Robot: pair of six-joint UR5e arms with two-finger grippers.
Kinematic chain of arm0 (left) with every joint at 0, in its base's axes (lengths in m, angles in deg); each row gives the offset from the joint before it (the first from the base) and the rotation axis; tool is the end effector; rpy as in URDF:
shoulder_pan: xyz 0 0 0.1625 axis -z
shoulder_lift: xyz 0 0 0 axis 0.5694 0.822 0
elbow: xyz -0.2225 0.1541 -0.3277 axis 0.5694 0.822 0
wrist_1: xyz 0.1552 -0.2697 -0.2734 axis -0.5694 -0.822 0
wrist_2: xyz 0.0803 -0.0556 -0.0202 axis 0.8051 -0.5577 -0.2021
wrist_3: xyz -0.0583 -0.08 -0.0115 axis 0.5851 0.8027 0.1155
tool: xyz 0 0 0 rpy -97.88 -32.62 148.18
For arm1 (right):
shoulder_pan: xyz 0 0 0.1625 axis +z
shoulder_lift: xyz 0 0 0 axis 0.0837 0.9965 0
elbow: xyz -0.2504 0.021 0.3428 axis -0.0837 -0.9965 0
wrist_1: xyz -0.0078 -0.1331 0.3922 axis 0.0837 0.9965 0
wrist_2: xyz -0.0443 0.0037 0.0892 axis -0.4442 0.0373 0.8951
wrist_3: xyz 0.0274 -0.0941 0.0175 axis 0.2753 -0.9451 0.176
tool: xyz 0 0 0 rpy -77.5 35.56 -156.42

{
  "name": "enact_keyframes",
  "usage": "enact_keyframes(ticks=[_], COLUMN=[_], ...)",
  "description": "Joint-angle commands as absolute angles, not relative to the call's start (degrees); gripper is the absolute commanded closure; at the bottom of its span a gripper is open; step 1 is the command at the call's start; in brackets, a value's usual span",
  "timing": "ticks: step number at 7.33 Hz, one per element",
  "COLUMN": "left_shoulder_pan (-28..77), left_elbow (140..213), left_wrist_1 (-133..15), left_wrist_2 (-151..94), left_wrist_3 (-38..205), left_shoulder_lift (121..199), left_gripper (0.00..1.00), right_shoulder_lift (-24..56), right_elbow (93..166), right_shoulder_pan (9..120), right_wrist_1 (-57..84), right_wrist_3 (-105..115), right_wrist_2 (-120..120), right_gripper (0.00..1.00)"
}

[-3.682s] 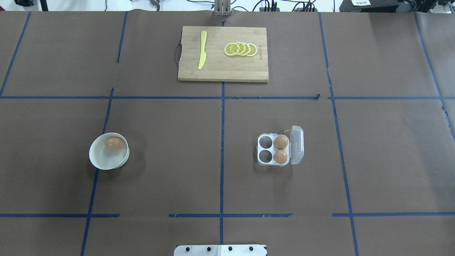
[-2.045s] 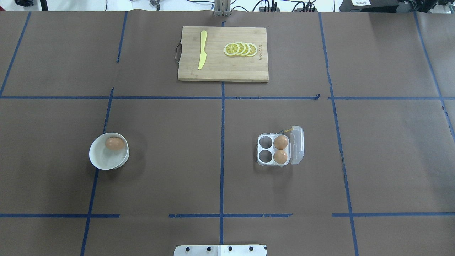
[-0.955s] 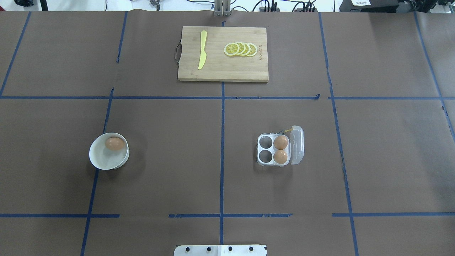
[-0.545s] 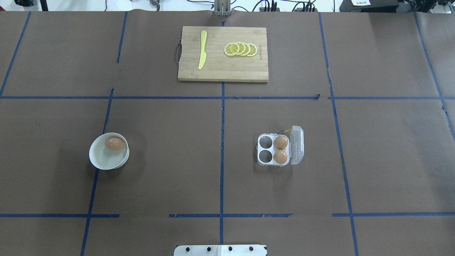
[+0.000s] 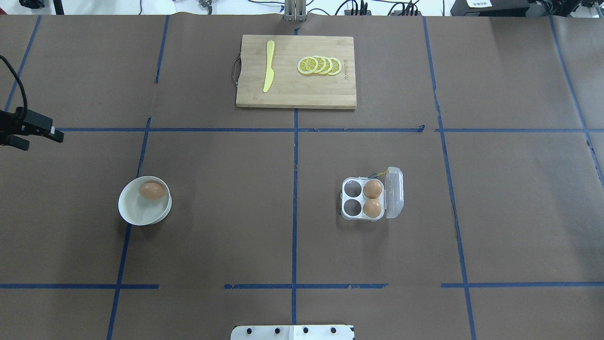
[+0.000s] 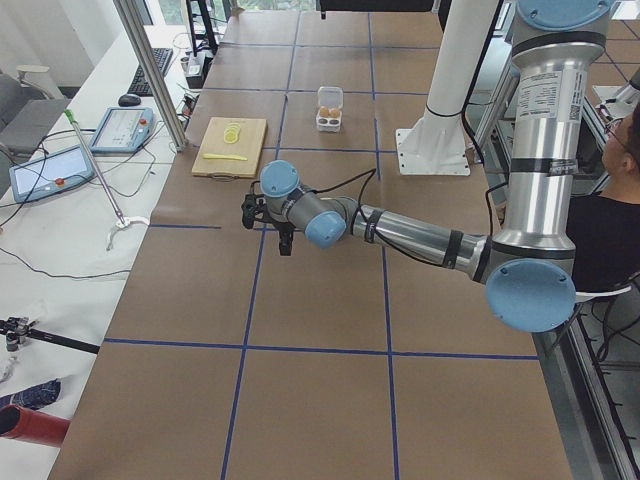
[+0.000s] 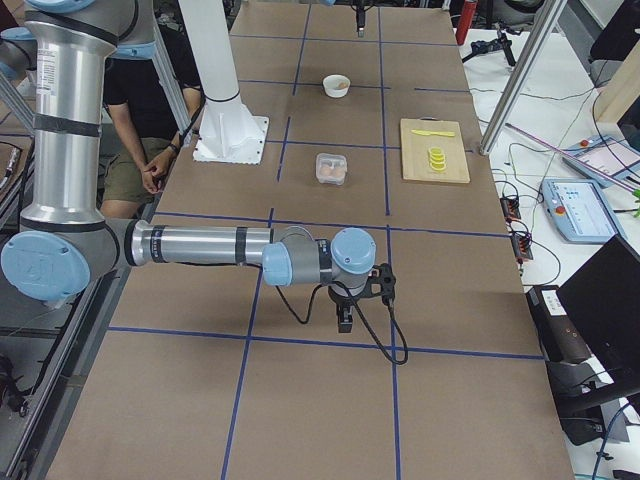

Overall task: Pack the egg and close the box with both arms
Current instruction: 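Move the left gripper over the brown egg in the white bowl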

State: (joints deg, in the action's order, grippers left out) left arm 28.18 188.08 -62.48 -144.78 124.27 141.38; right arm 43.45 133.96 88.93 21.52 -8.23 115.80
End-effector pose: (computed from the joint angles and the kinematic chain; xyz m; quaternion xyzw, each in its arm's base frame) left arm 0.1779 -0.4776 0.4743 0.0060 0.5076 -0.0608 0.8594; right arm 0.0124 -0.4479 0.6395 0.0098 -0.4168 -0.0394 0.9081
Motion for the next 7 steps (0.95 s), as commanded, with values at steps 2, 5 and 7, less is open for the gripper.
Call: enact_keyframes(ticks=[2,5,7], left_shoulder_pan=[19.6,7.2,4.8], left_elbow=[189.2,191.1,191.4], left_wrist_1=[-72.5,-76.2,-76.0], left_wrist_2=[-137.0,-122.7,-117.0], left_wrist_3=[150.2,177.4,184.9], left_shoulder_lift=[141.5,141.8,141.5], left_gripper=[0.0,0.01,0.03], right_shoulder_lift=[43.4,43.3,43.3], right_elbow=[133.9,133.9,133.8], right_shoulder_pan=[88.7,88.2,88.1], right_wrist_1=[21.5,21.4,21.4], right_wrist_3=[-8.3,-8.3,-8.3], right_wrist_2=[115.6,115.5,115.5], right_gripper=[0.0,0.0,0.0])
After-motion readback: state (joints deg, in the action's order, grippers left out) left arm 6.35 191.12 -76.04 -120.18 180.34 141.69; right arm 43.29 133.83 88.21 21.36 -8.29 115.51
